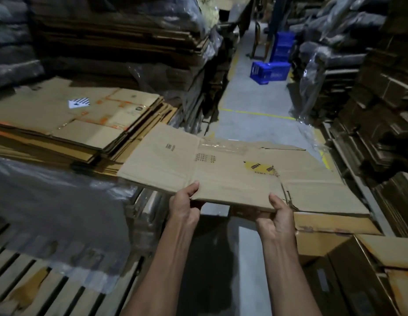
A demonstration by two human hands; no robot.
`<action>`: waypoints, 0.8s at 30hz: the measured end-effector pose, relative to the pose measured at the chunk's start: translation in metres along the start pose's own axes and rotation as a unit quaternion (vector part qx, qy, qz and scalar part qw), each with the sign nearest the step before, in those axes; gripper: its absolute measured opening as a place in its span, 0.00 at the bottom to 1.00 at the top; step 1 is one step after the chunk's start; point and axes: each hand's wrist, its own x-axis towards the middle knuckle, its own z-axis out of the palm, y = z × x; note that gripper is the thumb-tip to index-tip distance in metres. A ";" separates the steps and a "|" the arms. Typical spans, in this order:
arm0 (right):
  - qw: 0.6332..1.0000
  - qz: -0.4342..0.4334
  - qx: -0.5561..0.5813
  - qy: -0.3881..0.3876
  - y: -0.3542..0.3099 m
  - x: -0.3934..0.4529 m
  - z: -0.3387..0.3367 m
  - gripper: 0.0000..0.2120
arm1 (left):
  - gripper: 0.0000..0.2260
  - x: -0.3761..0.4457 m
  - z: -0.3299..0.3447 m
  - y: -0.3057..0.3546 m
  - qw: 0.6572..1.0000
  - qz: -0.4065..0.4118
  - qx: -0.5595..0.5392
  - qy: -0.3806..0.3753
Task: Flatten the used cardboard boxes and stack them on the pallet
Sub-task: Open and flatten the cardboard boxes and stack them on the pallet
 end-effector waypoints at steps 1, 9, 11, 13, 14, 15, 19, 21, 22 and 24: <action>1.000 -0.003 0.005 -0.014 0.000 -0.003 0.010 0.08 | 0.06 -0.002 0.006 0.008 1.000 0.006 0.001 -0.014; 0.993 0.006 0.046 -0.110 0.029 -0.014 0.105 0.07 | 0.09 0.000 0.040 0.095 0.993 0.079 -0.015 -0.084; 0.987 0.013 0.053 -0.154 0.043 -0.017 0.131 0.15 | 0.14 0.009 0.042 0.122 0.988 0.110 -0.034 -0.103; 0.981 0.018 0.065 -0.179 0.061 -0.012 0.153 0.29 | 0.18 0.016 0.044 0.148 0.981 0.133 -0.037 -0.138; 0.978 0.023 0.060 -0.199 0.068 -0.013 0.164 0.28 | 0.19 0.018 0.043 0.160 0.978 0.144 -0.040 -0.149; 0.976 0.033 0.049 -0.211 0.077 -0.010 0.177 0.19 | 0.20 0.021 0.041 0.174 0.975 0.152 -0.046 -0.157; 0.974 0.048 0.033 -0.220 0.119 -0.003 0.219 0.09 | 0.08 0.032 0.026 0.224 0.967 0.183 -0.062 -0.166; 0.971 0.066 0.021 -0.229 0.143 0.003 0.237 0.10 | 0.10 0.039 0.014 0.246 0.963 0.206 -0.087 -0.148; 0.969 0.078 0.009 -0.234 0.157 0.008 0.246 0.09 | 0.12 0.044 0.007 0.256 0.961 0.221 -0.101 -0.132; 0.970 0.100 -0.015 -0.220 0.183 0.020 0.259 0.08 | 0.10 0.051 -0.003 0.269 0.955 0.246 -0.125 -0.105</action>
